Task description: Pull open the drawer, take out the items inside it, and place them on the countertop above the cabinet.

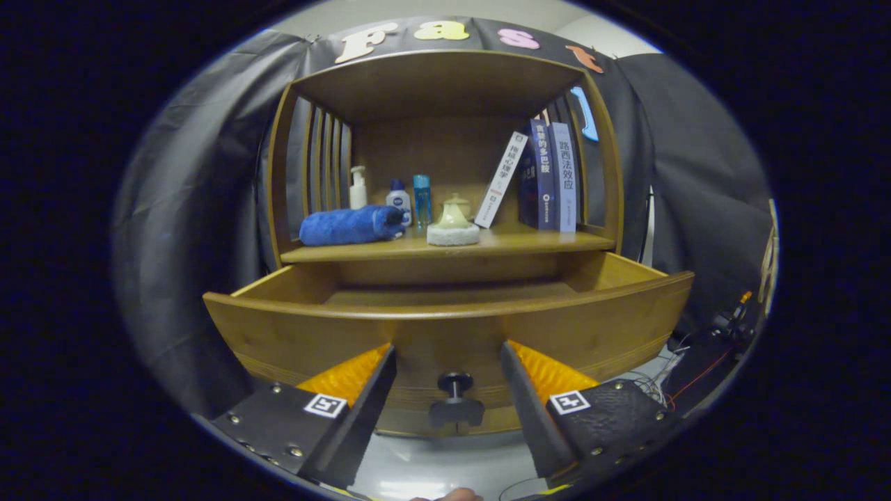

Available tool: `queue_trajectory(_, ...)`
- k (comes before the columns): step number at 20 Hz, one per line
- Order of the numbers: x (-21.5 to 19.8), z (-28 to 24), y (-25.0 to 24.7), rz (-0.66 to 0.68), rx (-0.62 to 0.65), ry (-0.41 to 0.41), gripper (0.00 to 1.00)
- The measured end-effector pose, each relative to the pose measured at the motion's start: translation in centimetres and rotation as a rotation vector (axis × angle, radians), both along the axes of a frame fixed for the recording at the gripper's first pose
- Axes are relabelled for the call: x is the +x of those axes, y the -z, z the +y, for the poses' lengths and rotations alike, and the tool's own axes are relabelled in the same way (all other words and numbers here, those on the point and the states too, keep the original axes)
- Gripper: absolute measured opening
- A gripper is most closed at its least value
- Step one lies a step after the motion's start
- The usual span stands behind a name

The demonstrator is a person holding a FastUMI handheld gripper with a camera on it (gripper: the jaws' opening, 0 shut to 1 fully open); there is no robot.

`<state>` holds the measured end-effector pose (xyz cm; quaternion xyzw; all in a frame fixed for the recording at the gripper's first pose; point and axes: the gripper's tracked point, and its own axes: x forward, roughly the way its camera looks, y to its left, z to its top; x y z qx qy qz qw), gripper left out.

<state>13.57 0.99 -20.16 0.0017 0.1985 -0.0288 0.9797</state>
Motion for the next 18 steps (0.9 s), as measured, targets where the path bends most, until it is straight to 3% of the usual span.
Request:
queue_trajectory(8,1.8,-0.2,0.7,0.016,0.008,-0.004,0.91)
queue_trajectory(18,6.9,0.1,1.7,0.017,0.021,0.017,0.91)
